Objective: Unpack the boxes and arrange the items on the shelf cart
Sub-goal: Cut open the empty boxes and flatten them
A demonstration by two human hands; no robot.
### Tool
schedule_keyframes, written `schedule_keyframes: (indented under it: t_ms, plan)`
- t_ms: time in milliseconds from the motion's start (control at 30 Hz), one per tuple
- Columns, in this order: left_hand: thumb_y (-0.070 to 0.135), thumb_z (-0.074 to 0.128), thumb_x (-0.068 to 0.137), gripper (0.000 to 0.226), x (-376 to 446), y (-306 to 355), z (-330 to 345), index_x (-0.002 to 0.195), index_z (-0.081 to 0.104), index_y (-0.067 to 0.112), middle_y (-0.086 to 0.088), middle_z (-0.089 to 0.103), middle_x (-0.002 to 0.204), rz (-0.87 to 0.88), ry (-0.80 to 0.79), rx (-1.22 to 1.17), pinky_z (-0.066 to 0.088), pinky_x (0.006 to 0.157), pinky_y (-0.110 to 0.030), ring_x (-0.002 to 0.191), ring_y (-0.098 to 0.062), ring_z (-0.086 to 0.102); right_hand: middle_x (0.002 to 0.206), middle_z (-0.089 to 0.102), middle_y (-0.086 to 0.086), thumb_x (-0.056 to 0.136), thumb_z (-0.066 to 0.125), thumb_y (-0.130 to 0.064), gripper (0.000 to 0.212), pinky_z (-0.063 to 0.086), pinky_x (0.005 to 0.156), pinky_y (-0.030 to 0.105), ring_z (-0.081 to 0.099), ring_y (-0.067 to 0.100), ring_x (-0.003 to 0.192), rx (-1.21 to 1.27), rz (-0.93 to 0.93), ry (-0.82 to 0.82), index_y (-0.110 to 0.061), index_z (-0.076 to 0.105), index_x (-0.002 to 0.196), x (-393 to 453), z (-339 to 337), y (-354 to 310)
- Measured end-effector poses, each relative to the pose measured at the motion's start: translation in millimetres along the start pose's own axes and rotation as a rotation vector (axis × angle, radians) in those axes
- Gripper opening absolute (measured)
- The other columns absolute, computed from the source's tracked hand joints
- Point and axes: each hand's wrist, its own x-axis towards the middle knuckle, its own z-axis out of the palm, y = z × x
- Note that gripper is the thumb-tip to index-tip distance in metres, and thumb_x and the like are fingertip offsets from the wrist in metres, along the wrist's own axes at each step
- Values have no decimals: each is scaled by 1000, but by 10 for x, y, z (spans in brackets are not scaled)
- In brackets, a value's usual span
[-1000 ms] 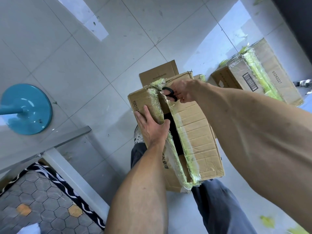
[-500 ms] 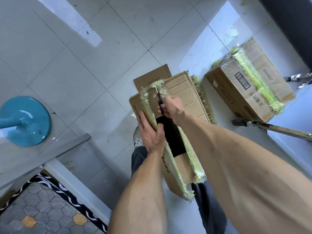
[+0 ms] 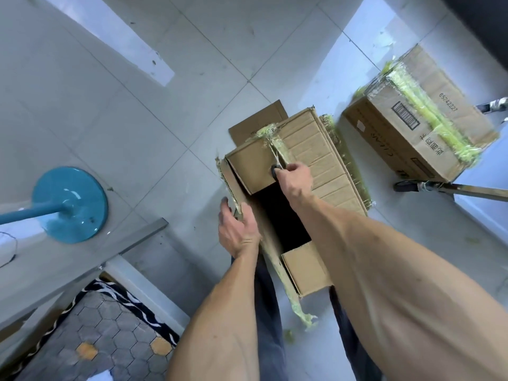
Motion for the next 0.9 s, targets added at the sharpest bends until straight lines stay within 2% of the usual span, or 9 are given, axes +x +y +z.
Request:
schedule_keyframes:
  t_ms: [67, 200, 300, 400, 500, 600, 700, 800, 900]
  plan:
    - [43, 57, 87, 51, -14, -68, -52, 127, 53, 12, -14, 57, 115, -2, 74, 195, 45, 78, -43, 103, -35, 55, 93, 64, -1, 73, 74, -28, 35, 47, 77, 22, 61, 19, 88, -70, -14, -10, -24, 65, 106, -18, -40, 16]
    - [51, 49, 93, 41, -87, -18, -19, 102, 44, 12, -16, 65, 86, -174, 85, 159, 35, 61, -36, 78, -37, 60, 101, 70, 4, 76, 73, -24, 34, 54, 86, 30, 66, 22, 93, -4, -17, 10, -20, 69, 110, -32, 40, 145]
    - [63, 45, 91, 49, -84, -79, 24, 97, 48, 14, -14, 64, 78, -211, 74, 116, 32, 64, -34, 76, -35, 60, 88, 67, 5, 77, 72, -17, 28, 50, 70, 29, 61, 20, 76, 148, -14, 68, -16, 69, 105, -55, 115, 177]
    - [66, 46, 88, 55, 60, -249, -119, 100, 50, 13, -21, 67, 87, -199, 86, 196, 34, 65, -35, 83, -38, 64, 81, 63, 3, 76, 71, -12, 18, 45, 63, 28, 57, 19, 69, 263, -25, 126, -19, 70, 93, -76, 123, 163]
    - [50, 67, 86, 57, 259, -487, -366, 115, 44, 6, -23, 67, 105, -316, 46, 374, 41, 71, -38, 98, -40, 65, 86, 71, 4, 74, 75, -19, 14, 52, 72, 31, 61, 17, 73, 350, 2, 190, -25, 63, 80, -52, 66, 168]
    - [28, 68, 88, 40, 314, -499, -385, 114, 46, 9, -18, 67, 108, -147, -126, 499, 47, 79, -39, 102, -36, 64, 97, 74, 9, 73, 74, -20, 17, 56, 85, 36, 68, 23, 87, 321, 19, 95, -22, 66, 88, -58, 71, 191]
    - [21, 59, 92, 25, 304, -211, -91, 116, 54, 14, -13, 64, 116, -26, -263, 383, 42, 81, -34, 109, -32, 58, 100, 72, 6, 74, 74, -25, 22, 53, 91, 42, 67, 27, 96, 248, -1, 10, -18, 70, 95, -159, 189, 209]
    - [19, 55, 91, 25, 265, 105, 248, 115, 57, 12, -16, 52, 126, -97, -373, 196, 39, 89, -33, 113, -33, 53, 97, 71, 3, 74, 74, -33, 20, 54, 90, 40, 68, 25, 92, 239, 1, 1, -24, 66, 91, -241, 308, 206]
    - [11, 53, 86, 28, 278, 227, 362, 114, 59, 11, -16, 45, 124, -185, -339, 111, 42, 90, -35, 108, -35, 54, 97, 70, 4, 74, 75, -39, 27, 54, 90, 40, 68, 25, 91, 237, -9, -15, -24, 65, 95, -251, 400, 160]
